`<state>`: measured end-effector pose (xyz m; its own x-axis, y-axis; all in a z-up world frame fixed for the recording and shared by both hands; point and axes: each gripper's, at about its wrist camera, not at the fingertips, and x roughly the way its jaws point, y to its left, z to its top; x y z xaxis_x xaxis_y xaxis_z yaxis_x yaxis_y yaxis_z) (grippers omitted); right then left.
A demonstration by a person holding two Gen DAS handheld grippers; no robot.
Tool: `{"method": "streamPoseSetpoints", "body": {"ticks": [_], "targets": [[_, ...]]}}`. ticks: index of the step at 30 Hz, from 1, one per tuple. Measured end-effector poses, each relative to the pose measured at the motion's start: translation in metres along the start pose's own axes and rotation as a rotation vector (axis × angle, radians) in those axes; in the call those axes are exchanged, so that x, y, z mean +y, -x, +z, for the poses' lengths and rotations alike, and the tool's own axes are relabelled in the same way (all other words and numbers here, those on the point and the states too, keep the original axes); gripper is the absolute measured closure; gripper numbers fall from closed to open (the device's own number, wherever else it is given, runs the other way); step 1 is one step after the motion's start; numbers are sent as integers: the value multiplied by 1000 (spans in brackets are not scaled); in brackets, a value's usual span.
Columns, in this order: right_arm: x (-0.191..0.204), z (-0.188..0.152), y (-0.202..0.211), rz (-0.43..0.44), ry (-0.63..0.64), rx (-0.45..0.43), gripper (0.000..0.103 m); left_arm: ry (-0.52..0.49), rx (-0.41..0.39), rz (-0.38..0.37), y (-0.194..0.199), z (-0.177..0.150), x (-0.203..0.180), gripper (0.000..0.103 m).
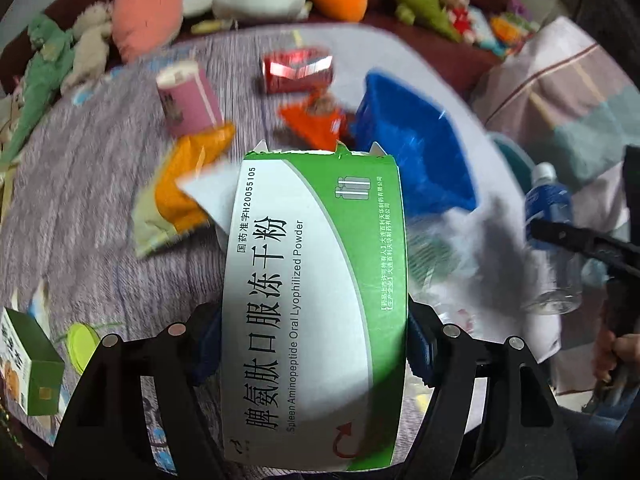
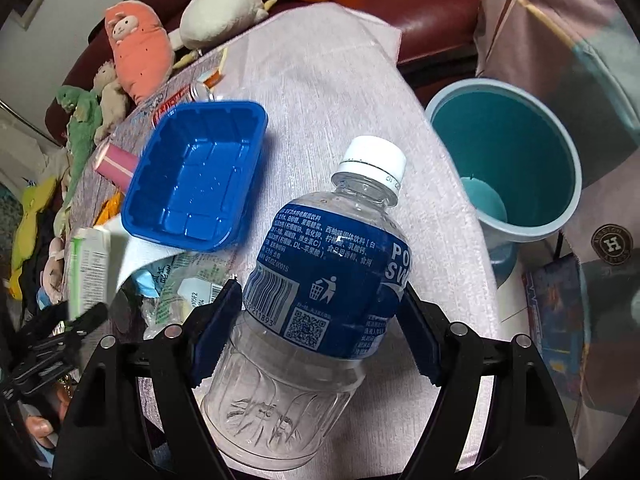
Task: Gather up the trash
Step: 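Carry box and bottle over the teal bin and open both tools to drop them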
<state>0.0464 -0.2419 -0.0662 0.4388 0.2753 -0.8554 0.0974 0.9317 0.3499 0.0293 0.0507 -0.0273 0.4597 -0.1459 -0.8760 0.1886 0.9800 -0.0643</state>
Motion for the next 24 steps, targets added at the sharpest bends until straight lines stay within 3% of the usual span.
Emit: {"method": "streamPoseSetpoints", "body": {"ticks": [6, 11, 17, 24], "targets": [[-9, 8, 24, 11, -17, -61, 30, 22, -123, -106, 42, 26, -10, 30], [-32, 22, 51, 5, -60, -141, 30, -30, -119, -137, 40, 58, -53, 30], [-96, 49, 90, -67, -152, -256, 30, -118, -91, -204, 4, 107, -139, 30], [-176, 76, 106, -150, -257, -301, 30, -245, -29, -253, -68, 151, -253, 30]]}}
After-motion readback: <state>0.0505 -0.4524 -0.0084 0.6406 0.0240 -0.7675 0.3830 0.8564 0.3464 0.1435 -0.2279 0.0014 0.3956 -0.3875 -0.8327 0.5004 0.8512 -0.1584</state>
